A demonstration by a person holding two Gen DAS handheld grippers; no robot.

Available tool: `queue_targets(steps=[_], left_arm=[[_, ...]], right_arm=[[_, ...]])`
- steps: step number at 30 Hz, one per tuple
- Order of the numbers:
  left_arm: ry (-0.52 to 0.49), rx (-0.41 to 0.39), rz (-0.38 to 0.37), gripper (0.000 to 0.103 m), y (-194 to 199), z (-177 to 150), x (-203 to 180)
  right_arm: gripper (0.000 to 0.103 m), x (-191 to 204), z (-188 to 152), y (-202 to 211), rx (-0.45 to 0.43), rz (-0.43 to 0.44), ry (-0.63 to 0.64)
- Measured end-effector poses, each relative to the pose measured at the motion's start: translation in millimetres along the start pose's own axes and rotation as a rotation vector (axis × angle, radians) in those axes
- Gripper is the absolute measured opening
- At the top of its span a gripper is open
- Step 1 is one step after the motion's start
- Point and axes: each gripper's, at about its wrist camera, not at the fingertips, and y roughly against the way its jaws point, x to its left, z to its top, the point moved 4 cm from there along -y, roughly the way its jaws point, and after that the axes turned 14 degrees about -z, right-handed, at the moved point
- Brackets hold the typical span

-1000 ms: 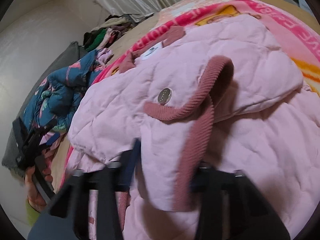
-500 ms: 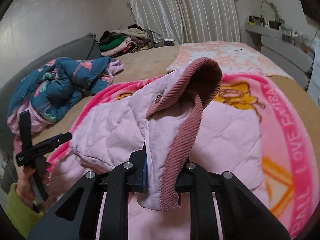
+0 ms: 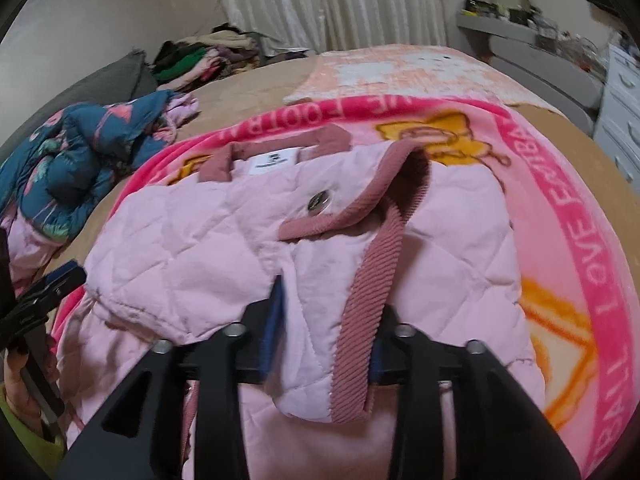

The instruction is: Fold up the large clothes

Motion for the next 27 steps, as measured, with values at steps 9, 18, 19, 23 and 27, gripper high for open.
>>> queue_targets(steps=[9, 18, 19, 23, 27], left_arm=[[-0.014, 0.042, -0.002, 0.09, -17, -6, 2], [0.035, 0.117, -0.008, 0.088, -32, -23, 18], [0.038, 0.116, -0.009, 0.089, -32, -24, 18], [0.034, 0.122, 0.001, 0.089, -32, -26, 17], [0.035, 0.123, 0.002, 0.089, -32, -27, 16]], right_arm=[[0.086, -17, 12, 30, -0.115, -0.039, -0.076], [0.088, 36, 19, 27, -0.12, 0.013, 0.088], [0.088, 47, 20, 26, -0.124, 0.023, 0.116], [0.088, 82, 21, 20, -0.149, 0.039, 0.229], [0.088, 96, 13, -18, -0.029, -0.032, 0.307]])
